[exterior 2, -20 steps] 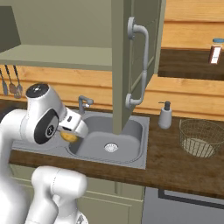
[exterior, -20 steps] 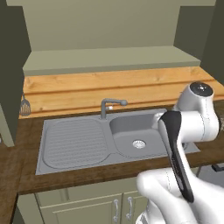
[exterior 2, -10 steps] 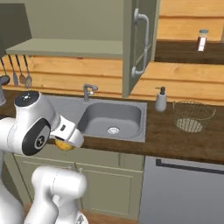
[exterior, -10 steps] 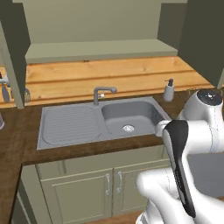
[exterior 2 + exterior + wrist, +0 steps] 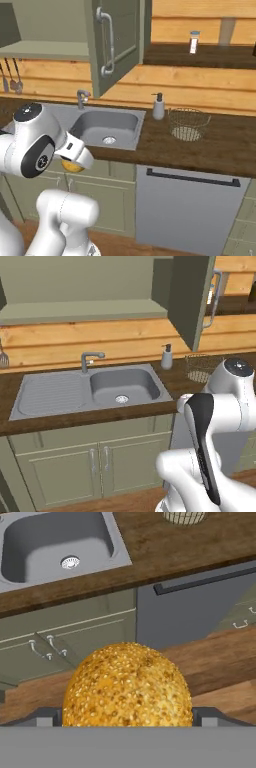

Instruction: Open the cabinet, pick up the bread from the cabinet and place it in the basket. Then move the basket to the dining counter.

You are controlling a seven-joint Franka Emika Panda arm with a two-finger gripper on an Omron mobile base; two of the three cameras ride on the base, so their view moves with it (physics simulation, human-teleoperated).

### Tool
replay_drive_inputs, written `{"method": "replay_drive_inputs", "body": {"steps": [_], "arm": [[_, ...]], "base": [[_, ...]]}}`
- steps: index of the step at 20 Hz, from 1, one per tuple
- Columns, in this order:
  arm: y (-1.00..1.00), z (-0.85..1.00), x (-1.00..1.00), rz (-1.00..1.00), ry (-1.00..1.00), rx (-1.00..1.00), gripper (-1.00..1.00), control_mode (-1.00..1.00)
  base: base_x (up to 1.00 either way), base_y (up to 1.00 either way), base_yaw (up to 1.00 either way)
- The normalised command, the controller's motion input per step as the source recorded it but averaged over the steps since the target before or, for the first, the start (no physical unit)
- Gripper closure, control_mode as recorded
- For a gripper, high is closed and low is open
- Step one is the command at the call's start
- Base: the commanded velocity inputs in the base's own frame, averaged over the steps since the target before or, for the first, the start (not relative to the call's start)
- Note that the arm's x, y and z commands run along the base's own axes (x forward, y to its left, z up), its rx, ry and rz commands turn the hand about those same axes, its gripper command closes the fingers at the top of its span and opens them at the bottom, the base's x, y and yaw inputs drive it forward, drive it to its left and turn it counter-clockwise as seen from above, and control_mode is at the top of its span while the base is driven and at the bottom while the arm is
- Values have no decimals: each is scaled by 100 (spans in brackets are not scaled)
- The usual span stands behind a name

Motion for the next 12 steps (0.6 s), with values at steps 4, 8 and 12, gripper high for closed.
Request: {"method": "replay_drive_inputs", "body": {"steps": [4,8,12], "arm": [[0,0,0,0,0,0,100,100],[0,0,0,0,0,0,100,100],[0,0,0,0,0,0,100,100]], "base": [[1,-100,11],[27,-100,6],[51,-91,3]]}}
